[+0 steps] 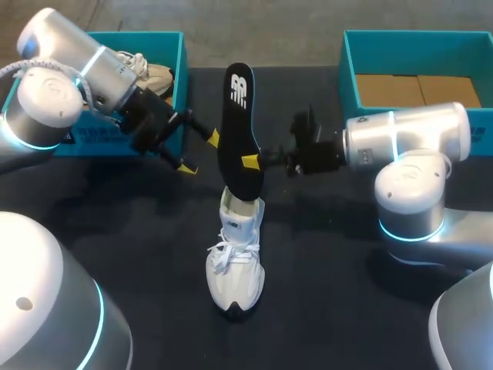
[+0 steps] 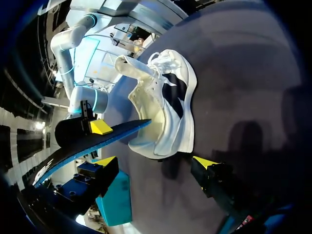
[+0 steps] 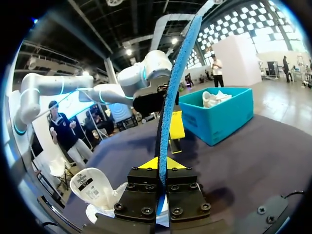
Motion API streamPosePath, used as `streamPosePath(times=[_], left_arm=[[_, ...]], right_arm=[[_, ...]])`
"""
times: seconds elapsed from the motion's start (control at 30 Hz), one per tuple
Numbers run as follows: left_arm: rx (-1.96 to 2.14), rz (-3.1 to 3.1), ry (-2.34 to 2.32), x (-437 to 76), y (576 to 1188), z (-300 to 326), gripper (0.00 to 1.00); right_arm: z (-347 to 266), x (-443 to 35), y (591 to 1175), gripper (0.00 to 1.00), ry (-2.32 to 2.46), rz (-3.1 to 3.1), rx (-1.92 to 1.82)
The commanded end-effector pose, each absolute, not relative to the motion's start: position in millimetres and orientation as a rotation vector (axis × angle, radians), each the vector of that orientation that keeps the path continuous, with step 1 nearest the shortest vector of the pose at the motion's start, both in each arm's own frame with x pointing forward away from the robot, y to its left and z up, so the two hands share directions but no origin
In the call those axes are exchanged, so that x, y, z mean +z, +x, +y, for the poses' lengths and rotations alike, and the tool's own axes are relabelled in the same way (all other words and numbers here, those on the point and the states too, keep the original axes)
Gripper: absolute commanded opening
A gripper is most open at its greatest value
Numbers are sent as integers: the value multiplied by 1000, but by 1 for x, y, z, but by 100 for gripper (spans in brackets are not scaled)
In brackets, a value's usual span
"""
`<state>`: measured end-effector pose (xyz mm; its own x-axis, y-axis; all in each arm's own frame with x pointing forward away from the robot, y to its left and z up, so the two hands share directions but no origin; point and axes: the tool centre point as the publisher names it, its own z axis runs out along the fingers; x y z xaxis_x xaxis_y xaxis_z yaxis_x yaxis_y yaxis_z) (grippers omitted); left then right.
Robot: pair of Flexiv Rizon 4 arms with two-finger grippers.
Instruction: Take the shoe out of the shoebox, open the shoe tongue, remove and reinsert the insole, then place the shoe into the shoebox
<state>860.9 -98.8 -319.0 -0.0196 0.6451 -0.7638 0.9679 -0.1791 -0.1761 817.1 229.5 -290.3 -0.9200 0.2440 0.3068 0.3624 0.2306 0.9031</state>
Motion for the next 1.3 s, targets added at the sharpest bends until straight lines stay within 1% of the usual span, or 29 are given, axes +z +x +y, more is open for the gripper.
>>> streamPosePath(times=[0.03, 0.73, 1.3], left_arm=[[-1055, 1683, 1858, -320, 861, -100, 100], [-1066, 1692, 1862, -323, 865, -100, 100], [-1103, 1722, 1857, -332, 873, -96, 100]], right_arm=[[230, -292, 814, 0, -569, -2397, -1809], [234, -292, 815, 0, -584, -2381, -1804], [241, -281, 812, 0, -577, -2360, -1853]])
